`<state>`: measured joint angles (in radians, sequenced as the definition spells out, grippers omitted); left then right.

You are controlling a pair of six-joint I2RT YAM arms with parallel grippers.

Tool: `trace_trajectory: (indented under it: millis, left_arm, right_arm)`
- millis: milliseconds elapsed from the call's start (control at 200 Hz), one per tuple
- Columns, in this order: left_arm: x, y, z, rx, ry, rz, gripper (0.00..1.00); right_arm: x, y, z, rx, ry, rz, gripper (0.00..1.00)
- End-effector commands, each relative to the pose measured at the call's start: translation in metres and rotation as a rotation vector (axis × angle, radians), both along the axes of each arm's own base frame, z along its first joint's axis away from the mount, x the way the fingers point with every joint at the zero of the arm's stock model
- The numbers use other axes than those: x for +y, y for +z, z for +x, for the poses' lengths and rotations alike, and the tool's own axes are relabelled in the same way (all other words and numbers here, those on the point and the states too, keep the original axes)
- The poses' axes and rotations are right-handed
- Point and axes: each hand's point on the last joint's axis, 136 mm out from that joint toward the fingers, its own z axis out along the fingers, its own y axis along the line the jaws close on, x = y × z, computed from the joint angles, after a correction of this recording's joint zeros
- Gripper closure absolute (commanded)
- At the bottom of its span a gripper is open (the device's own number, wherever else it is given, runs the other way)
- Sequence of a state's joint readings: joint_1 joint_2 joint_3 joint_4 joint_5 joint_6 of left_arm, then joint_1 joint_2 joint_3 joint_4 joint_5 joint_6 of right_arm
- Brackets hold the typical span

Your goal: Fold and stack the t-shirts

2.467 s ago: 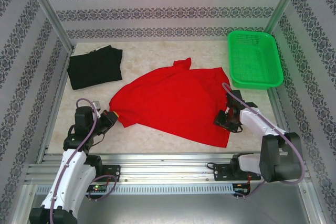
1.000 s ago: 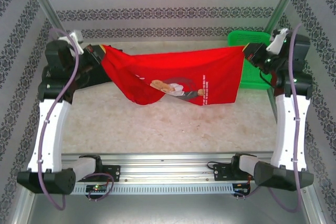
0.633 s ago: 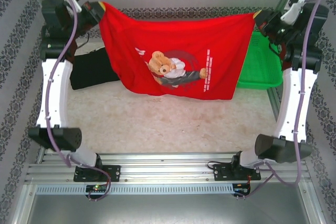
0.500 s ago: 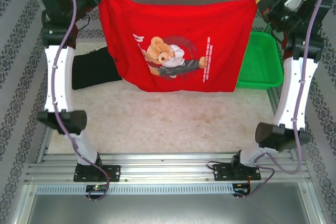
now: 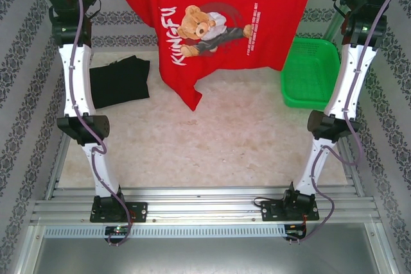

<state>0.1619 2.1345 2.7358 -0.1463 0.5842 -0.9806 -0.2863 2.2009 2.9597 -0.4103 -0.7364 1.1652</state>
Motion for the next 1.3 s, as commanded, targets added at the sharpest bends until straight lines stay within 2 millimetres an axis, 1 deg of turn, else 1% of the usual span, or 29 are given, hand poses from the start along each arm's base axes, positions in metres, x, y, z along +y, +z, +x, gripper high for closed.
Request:
trace_trajectory:
  millis: [0,65,170,300,385,430,505,605,724,789,869,909,999,1079,1094,1164,1294]
  left_arm:
    - [-0.003,0.102,-0.100,-0.308,0.042,0.078,1.00]
    - [-0.006,0.121,-0.128,-0.357,0.065,0.103,1.00]
    - [-0.007,0.142,-0.166,-0.397,0.118,0.129,1.00]
    - [-0.007,0.154,-0.197,-0.410,0.162,0.139,1.00]
    - [-0.008,0.157,-0.207,-0.414,0.175,0.149,1.00]
    - [-0.008,0.158,-0.209,-0.415,0.179,0.147,1.00]
    - [-0.007,0.158,-0.208,-0.412,0.180,0.142,1.00]
    - [-0.005,0.153,-0.200,-0.394,0.180,0.137,1.00]
    - [-0.004,0.147,-0.188,-0.372,0.174,0.136,1.00]
    - [-0.002,0.140,-0.177,-0.351,0.169,0.136,1.00]
    - [-0.001,0.133,-0.163,-0.332,0.149,0.122,1.00]
    - [0.000,0.129,-0.155,-0.323,0.137,0.110,1.00]
    - [0.001,0.121,-0.139,-0.306,0.119,0.088,1.00]
    - [0.003,0.114,-0.124,-0.297,0.105,0.066,1.00]
    - [0.003,0.114,-0.122,-0.299,0.101,0.062,1.00]
    - [0.007,0.108,-0.108,-0.296,0.090,0.031,1.00]
    - [0.013,0.104,-0.088,-0.321,0.077,-0.029,1.00]
  right_arm:
    - [0.009,0.064,-0.070,-0.150,-0.002,-0.058,1.00]
    - [0.011,0.074,-0.092,-0.164,-0.010,-0.082,1.00]
    - [0.008,0.090,-0.131,-0.182,-0.043,-0.101,1.00]
    - [0.003,0.100,-0.168,-0.180,-0.060,-0.108,1.00]
    - [0.005,0.104,-0.186,-0.181,-0.062,-0.114,1.00]
    - [0.004,0.104,-0.191,-0.175,-0.062,-0.108,1.00]
    - [0.005,0.106,-0.197,-0.174,-0.056,-0.105,1.00]
    - [0.005,0.108,-0.201,-0.179,-0.061,-0.108,1.00]
    - [0.001,0.102,-0.193,-0.160,-0.058,-0.098,1.00]
    - [-0.002,0.101,-0.189,-0.158,-0.064,-0.101,1.00]
    - [-0.007,0.094,-0.177,-0.140,-0.067,-0.092,1.00]
    - [-0.009,0.089,-0.169,-0.129,-0.064,-0.085,1.00]
    - [-0.007,0.081,-0.152,-0.115,-0.045,-0.084,1.00]
    - [-0.007,0.070,-0.130,-0.091,-0.033,-0.077,1.00]
    - [-0.005,0.070,-0.129,-0.093,-0.030,-0.077,1.00]
    - [-0.005,0.063,-0.110,-0.084,-0.018,-0.070,1.00]
    - [-0.011,0.061,-0.078,-0.114,-0.006,-0.041,1.00]
